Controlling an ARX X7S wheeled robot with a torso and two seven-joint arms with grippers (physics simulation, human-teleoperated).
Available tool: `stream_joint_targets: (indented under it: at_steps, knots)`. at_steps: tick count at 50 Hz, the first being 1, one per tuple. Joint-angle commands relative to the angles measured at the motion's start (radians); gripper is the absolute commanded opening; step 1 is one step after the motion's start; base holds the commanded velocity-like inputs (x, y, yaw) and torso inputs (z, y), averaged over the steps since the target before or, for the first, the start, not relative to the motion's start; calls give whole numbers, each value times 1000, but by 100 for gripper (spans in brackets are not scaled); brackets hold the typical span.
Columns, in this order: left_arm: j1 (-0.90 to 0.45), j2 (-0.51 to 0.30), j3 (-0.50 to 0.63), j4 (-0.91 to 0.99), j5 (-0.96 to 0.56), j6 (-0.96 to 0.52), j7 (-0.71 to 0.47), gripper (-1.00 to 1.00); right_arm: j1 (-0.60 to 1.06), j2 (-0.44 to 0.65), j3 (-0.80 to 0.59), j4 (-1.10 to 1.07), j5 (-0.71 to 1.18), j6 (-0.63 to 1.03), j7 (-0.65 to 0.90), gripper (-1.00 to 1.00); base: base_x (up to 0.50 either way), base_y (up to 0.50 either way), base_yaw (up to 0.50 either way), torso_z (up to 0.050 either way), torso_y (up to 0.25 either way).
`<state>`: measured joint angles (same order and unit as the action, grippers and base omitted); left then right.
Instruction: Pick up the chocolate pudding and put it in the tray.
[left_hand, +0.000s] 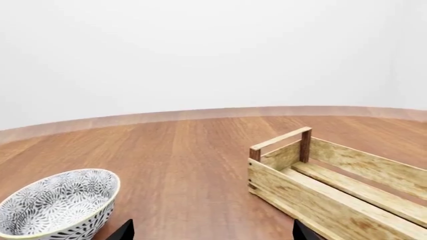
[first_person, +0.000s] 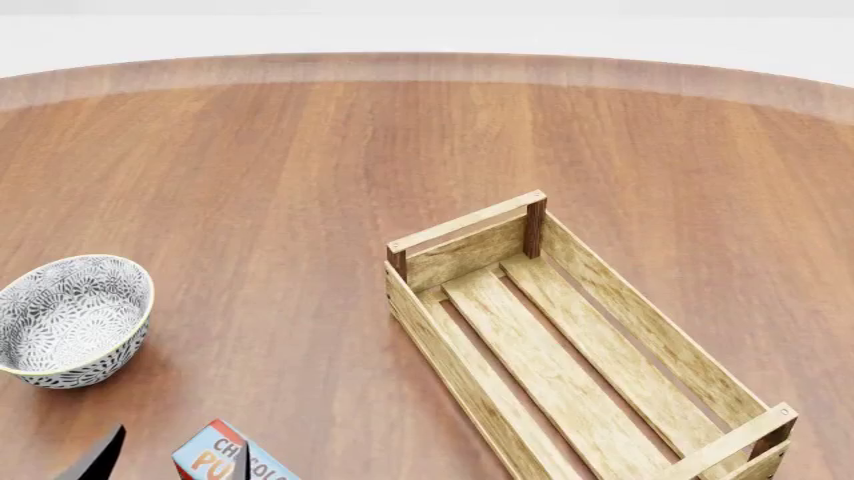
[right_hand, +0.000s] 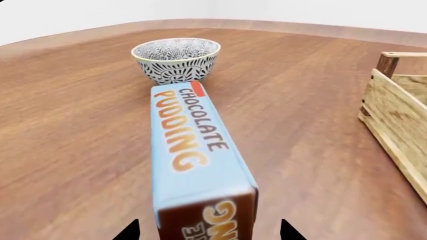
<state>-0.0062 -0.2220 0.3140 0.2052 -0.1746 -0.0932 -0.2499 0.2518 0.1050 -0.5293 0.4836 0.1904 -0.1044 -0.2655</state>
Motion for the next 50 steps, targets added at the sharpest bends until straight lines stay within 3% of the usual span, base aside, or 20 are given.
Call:
stream_joint_targets:
  at_steps: [1, 39, 40, 50]
  knots:
    - [-2, -4, 9, 2, -4, 0, -6, 100, 29, -15, -12, 53, 4, -18, -1, 100, 0, 0, 0, 0, 0]
    - [-2, -18, 35, 13, -14, 2, -24, 100, 87, -51, -53, 223, 41, -105, -4, 100, 0, 0, 0, 0, 0]
    - [-2, -19, 35, 15, -14, 0, -25, 100, 87, -50, -54, 223, 42, -106, -3, -100, 0, 0, 0, 0, 0]
    - [4, -23, 42, 10, -14, 11, -28, 100, 67, -34, -53, 191, 58, -113, 20, -100, 0, 0, 0, 0, 0]
